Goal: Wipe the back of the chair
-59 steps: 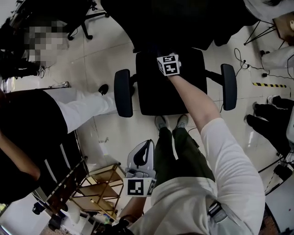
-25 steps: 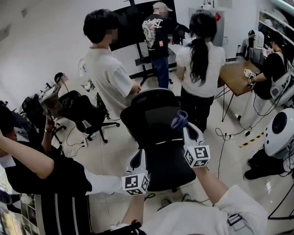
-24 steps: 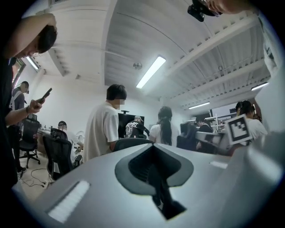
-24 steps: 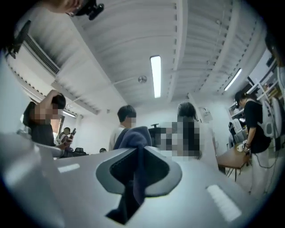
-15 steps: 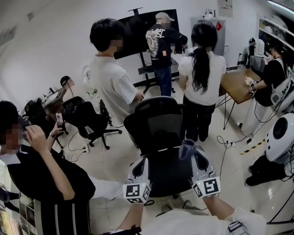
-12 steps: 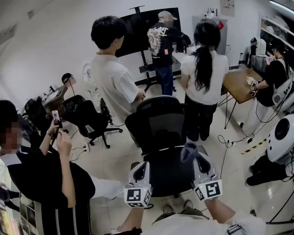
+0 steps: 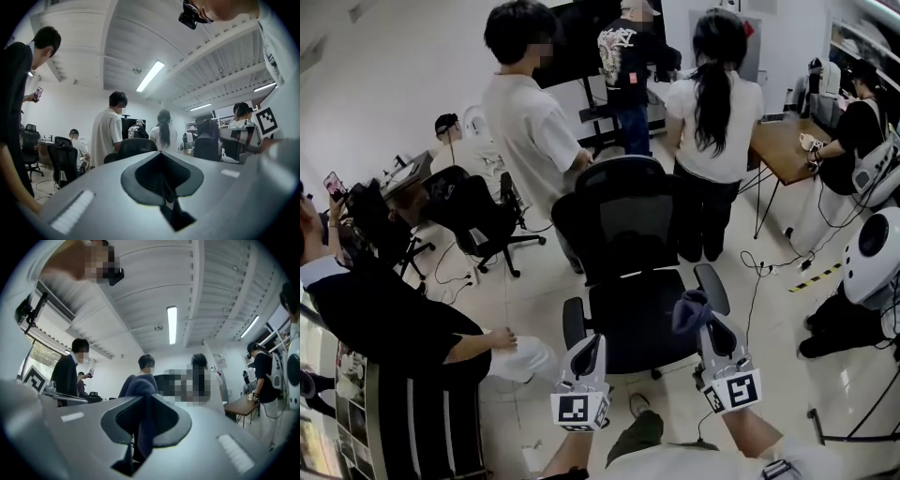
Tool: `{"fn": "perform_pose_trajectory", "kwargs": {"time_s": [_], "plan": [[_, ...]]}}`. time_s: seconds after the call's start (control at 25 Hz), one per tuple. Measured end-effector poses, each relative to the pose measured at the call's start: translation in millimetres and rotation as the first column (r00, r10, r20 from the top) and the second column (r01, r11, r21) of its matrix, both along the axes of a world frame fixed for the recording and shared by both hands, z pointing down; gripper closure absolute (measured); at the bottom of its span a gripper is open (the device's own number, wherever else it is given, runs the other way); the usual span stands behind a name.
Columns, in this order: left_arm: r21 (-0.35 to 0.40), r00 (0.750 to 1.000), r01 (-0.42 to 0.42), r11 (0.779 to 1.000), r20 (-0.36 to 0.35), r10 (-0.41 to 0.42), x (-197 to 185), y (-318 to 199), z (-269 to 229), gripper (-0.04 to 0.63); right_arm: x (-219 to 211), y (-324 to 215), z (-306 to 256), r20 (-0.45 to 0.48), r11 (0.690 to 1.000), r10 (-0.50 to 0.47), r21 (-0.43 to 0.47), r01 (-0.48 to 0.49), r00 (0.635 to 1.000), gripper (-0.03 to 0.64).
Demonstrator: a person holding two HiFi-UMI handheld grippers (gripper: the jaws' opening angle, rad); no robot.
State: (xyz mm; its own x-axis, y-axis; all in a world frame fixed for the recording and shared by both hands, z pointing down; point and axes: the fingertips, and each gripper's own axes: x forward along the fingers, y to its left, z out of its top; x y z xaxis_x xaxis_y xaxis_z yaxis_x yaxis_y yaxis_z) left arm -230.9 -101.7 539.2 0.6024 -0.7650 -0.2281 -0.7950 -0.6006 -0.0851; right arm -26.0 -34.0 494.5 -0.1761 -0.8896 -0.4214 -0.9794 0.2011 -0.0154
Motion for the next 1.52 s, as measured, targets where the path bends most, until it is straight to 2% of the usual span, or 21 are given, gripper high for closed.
{"fn": "perform_pose_trajectory", "kwargs": {"time_s": [0.16,0.44,0.6,0.8,1.0,1.2,1.36,1.52], "plan": [[0.007,1.000,0.018,1.000,-0.004,-0.018,1.0,74.1,19.6,0.595,13.2,84.0,18.4,-0.021,1.000,0.002,0.019,-0.001,1.000,0.580],[-0.036,0.999,0.025,0.999,-0.025,-0.026,13.5,204.4,41.5,0.595,43.3,210.0,55.8,0.007,1.000,-0.021,-0.020,0.022,1.000,0.580],[-0.024,0.999,0.036,0.999,-0.021,-0.037,15.0,280.2,30.4,0.595,44.6,280.1,54.6,0.032,0.998,-0.052,-0.033,0.053,0.998,0.580],[0.011,0.998,0.064,0.998,-0.023,-0.063,9.1,351.0,11.1,0.595,38.2,341.2,39.2,0.039,0.997,-0.072,-0.032,0.073,0.997,0.580],[0.058,0.998,0.066,0.996,-0.010,-0.066,1.6,398.4,-11.6,0.595,21.5,376.6,19.0,0.055,0.995,-0.096,-0.018,0.097,0.994,0.580],[0.087,0.998,0.062,0.994,-0.008,-0.062,-5.5,424.1,-24.3,0.595,9.4,395.7,11.4,0.071,0.993,-0.118,-0.007,0.119,0.990,0.581],[0.067,0.996,0.085,0.994,-0.006,-0.084,-25.3,431.3,-28.4,0.595,-4.8,404.1,4.1,0.068,0.993,-0.114,-0.012,0.115,0.991,0.581],[0.050,0.998,0.068,0.996,-0.015,-0.067,-29.1,434.7,-23.5,0.595,-6.5,416.3,1.3,0.056,0.996,-0.083,-0.012,0.083,0.995,0.581]]}}
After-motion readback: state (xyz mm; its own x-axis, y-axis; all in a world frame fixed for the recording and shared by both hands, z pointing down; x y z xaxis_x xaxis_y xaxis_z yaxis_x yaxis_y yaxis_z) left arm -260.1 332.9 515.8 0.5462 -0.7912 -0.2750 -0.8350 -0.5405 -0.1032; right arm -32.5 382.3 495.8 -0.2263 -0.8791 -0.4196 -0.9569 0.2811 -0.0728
